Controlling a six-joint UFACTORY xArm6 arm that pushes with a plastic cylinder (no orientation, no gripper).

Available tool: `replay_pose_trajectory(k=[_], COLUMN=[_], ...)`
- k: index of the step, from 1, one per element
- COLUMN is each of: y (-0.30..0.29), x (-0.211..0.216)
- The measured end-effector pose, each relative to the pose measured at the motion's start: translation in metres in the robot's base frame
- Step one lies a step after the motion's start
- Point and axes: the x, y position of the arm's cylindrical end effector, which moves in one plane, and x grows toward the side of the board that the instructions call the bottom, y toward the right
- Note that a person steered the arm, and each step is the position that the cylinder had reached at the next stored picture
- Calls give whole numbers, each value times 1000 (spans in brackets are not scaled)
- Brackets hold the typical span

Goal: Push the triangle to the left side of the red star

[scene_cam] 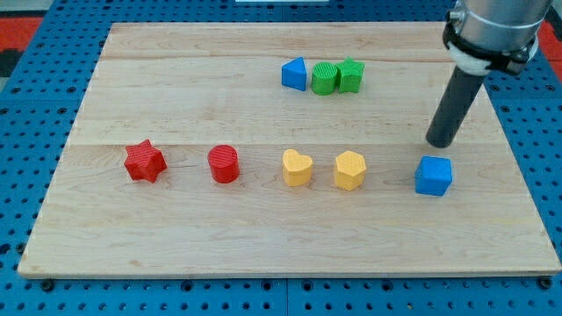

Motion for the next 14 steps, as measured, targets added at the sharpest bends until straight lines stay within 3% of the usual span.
replay_pose_trajectory(k=[2,3,6,7,9,12,14], y=[5,-21,-218,-240,-195,-337,-275], x=[-98,-144,-137,-122,-98,-81,-78])
